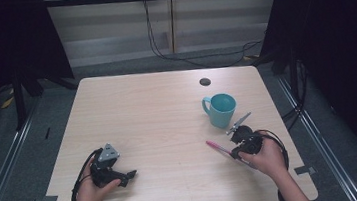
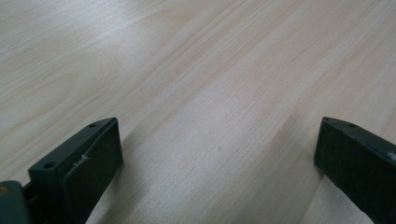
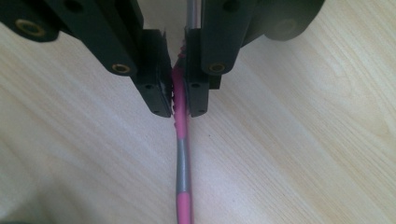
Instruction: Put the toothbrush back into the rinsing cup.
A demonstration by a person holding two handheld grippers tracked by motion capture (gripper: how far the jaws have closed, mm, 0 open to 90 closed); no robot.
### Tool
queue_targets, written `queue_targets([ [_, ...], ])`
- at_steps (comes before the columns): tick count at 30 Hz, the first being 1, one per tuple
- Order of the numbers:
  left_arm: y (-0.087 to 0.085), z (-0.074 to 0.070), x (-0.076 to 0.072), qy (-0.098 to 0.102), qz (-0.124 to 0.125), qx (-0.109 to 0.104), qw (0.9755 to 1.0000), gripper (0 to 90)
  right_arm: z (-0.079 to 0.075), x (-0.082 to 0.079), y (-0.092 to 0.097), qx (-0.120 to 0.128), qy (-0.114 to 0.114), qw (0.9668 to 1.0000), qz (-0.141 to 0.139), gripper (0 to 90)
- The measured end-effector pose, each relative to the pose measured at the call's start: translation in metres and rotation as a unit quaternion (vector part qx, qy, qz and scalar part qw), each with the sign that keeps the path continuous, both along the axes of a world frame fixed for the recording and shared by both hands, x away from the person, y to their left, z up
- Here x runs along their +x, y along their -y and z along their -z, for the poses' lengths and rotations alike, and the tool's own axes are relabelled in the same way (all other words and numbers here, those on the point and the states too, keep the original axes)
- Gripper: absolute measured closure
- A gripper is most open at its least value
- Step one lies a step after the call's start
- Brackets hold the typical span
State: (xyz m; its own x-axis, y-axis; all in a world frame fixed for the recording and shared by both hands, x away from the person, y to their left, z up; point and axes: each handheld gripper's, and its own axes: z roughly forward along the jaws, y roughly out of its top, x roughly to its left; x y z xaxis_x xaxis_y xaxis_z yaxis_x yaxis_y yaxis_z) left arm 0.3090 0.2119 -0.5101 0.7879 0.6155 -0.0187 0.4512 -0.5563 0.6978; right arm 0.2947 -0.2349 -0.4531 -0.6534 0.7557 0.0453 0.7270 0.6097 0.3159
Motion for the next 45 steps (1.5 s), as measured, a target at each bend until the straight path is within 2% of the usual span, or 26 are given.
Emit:
queue_targets([
  [8, 0.001, -0.001, 0.0, -0.002, 0.0, 0.004, 1.0, 0.3, -0.011, 0.001, -0.004, 0.007, -0.001, 0.9999, -0.01, 82.1],
  [10, 0.002, -0.003, 0.001, -0.004, 0.0, 0.001, 1.0, 3.7, -0.013, 0.002, -0.004, 0.011, -0.001, 0.9999, -0.011, 82.1],
  [14, 0.006, -0.008, 0.002, -0.004, 0.021, 0.017, 0.9996, 14.4, -0.016, 0.003, -0.006, 0.019, -0.001, 0.9998, -0.009, 82.1],
  [16, 0.01, -0.01, 0.003, -0.011, 0.024, 0.018, 0.9995, 15.0, -0.017, 0.005, -0.008, 0.022, 0.0, 0.9997, -0.014, 82.1],
  [18, 0.013, -0.015, 0.004, -0.009, 0.03, 0.02, 0.9993, 15.0, -0.018, 0.006, -0.011, 0.02, 0.0, 0.9997, -0.016, 82.1],
  [19, 0.017, -0.018, 0.005, -0.019, 0.037, 0.02, 0.9989, 15.3, -0.019, 0.006, -0.012, 0.018, 0.0, 0.9997, -0.017, 82.1],
  [22, 0.02, -0.02, 0.005, -0.016, 0.041, 0.022, 0.9988, 15.5, -0.022, 0.007, -0.016, 0.023, 0.002, 0.9995, -0.021, 82.1],
  [23, 0.021, -0.021, 0.006, -0.021, 0.044, 0.02, 0.9986, 15.5, -0.023, 0.008, -0.017, 0.021, 0.003, 0.9995, -0.023, 82.1],
  [28, 0.032, -0.027, 0.008, -0.03, 0.065, 0.036, 0.9967, 15.3, -0.03, 0.01, -0.027, 0.023, -0.002, 0.999, -0.038, 82.1],
  [33, 0.044, -0.033, 0.008, -0.029, 0.071, 0.038, 0.9963, 15.2, -0.034, 0.013, -0.033, 0.026, -0.001, 0.9987, -0.045, 82.1],
  [34, 0.047, -0.035, 0.009, -0.025, 0.077, 0.047, 0.9956, 15.1, -0.036, 0.014, -0.037, 0.034, -0.002, 0.9983, -0.047, 82.1],
  [36, 0.051, -0.039, 0.01, -0.02, 0.083, 0.051, 0.995, 15.1, -0.037, 0.014, -0.039, 0.032, -0.003, 0.9984, -0.047, 82.1],
  [37, 0.055, -0.041, 0.01, -0.018, 0.08, 0.047, 0.9955, 15.1, -0.038, 0.014, -0.041, 0.031, -0.001, 0.9983, -0.05, 82.1],
  [38, 0.056, -0.043, 0.011, -0.012, 0.091, 0.06, 0.994, 15.2, -0.039, 0.014, -0.045, 0.033, 0.0, 0.9979, -0.055, 82.1],
  [40, 0.06, -0.046, 0.011, -0.01, 0.089, 0.058, 0.9943, 15.2, -0.04, 0.014, -0.047, 0.034, -0.002, 0.9979, -0.056, 82.1],
  [41, 0.062, -0.049, 0.012, -0.007, 0.097, 0.066, 0.9931, 15.2, -0.04, 0.015, -0.048, 0.033, -0.001, 0.9977, -0.059, 82.1],
  [45, 0.071, -0.052, 0.014, -0.007, 0.101, 0.072, 0.9923, 15.4, -0.042, 0.015, -0.055, 0.032, -0.004, 0.9975, -0.062, 82.1],
])
